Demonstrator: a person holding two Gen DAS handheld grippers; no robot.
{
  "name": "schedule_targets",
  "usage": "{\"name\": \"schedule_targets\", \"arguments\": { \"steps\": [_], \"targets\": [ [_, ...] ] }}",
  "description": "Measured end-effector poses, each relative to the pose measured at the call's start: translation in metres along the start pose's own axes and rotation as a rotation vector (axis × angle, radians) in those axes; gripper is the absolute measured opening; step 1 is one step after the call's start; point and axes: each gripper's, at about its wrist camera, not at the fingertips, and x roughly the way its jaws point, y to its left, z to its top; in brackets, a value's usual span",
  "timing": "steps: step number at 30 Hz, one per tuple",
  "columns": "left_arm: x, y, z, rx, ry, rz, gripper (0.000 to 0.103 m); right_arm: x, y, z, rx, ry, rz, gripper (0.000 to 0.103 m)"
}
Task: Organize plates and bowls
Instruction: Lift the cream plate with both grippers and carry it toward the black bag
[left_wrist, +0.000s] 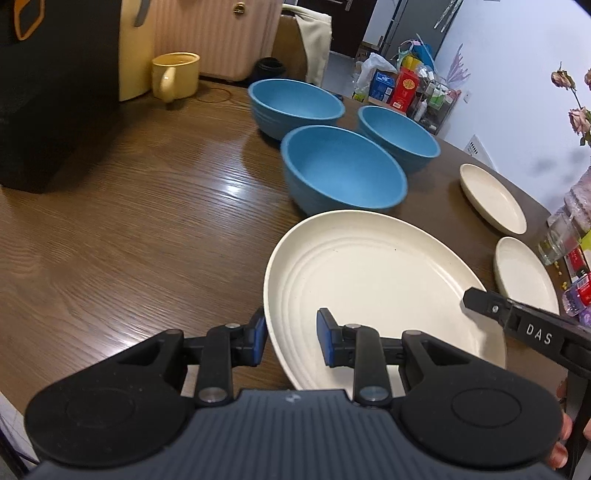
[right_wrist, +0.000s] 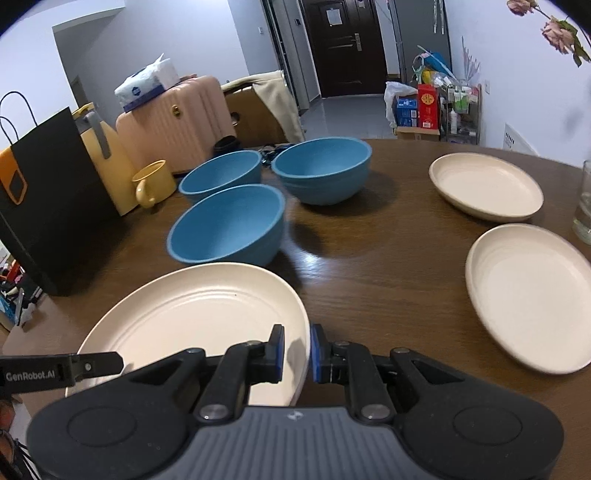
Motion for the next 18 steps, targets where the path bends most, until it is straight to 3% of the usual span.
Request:
{"name": "schedule_targets", "arguments": {
  "steps": [18],
  "targets": [
    [0.006,0.113,0.038,-0.006,0.004,0.016,0.029,0.052,0.118,-0.008,-0.041,0.064,-0.026,0.014]
  ]
}}
